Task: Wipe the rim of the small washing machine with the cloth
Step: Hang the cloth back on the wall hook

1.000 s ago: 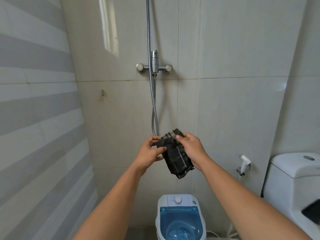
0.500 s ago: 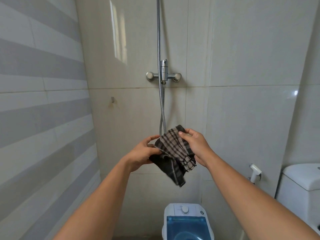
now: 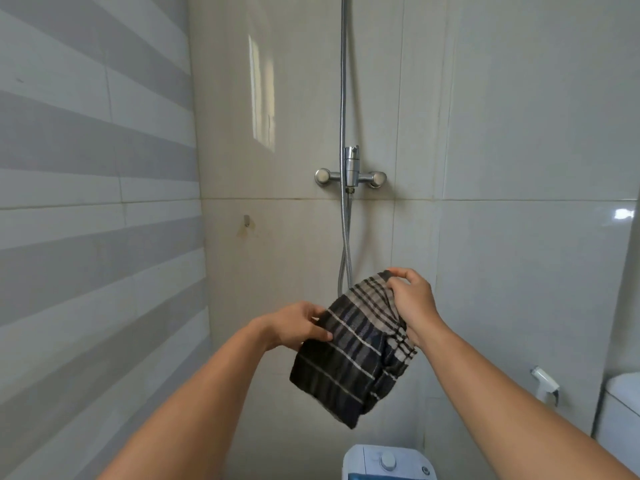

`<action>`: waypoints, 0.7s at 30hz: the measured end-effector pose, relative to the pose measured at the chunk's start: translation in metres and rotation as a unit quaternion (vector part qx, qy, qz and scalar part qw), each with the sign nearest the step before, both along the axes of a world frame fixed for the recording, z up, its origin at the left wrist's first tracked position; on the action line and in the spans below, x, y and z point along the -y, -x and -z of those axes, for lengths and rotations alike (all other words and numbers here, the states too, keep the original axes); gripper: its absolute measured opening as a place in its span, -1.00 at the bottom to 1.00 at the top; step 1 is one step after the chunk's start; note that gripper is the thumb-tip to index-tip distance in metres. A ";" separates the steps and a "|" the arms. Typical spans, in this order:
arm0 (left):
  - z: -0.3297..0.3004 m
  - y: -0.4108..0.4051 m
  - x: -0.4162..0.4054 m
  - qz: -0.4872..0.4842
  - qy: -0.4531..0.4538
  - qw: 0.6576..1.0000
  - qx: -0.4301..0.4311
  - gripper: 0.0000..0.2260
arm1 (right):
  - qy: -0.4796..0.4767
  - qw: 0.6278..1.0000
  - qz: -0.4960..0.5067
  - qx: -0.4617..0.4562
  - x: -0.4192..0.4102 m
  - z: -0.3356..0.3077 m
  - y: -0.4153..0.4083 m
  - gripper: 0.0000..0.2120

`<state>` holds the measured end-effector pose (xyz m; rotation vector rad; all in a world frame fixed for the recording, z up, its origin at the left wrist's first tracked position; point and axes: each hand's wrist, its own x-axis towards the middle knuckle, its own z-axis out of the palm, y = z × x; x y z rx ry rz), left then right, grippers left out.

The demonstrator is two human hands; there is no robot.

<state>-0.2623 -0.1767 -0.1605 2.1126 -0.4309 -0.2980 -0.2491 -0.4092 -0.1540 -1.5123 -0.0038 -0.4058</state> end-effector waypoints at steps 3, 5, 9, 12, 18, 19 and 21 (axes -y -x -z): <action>-0.005 -0.009 -0.016 -0.032 -0.014 0.999 0.037 -0.82 | 0.180 0.984 0.002 0.000 0.003 -0.003 -0.009 -0.77; -0.015 -0.017 -0.024 -0.042 -0.018 0.996 0.071 -0.85 | 0.285 0.952 -0.115 0.009 -0.006 -0.004 -0.013 -0.66; -0.042 -0.036 -0.046 -0.032 -0.077 0.988 0.130 -0.89 | 0.271 0.912 -0.307 0.013 -0.061 -0.013 -0.031 -0.74; -0.065 -0.047 -0.079 -0.056 -0.133 0.974 0.174 -0.89 | 0.257 0.919 -0.298 0.036 -0.094 -0.019 -0.058 -0.86; -0.092 -0.100 -0.154 -0.138 -0.173 0.933 0.283 -0.90 | 0.259 0.920 -0.274 0.111 -0.167 -0.052 -0.139 -0.85; -0.093 -0.111 -0.161 -0.159 -0.180 0.911 0.336 -0.87 | 0.272 0.919 -0.256 0.125 -0.178 -0.059 -0.153 -0.86; -0.093 -0.134 -0.174 -0.195 -0.192 0.860 0.430 -0.81 | 0.307 0.916 -0.211 0.151 -0.199 -0.072 -0.185 -0.87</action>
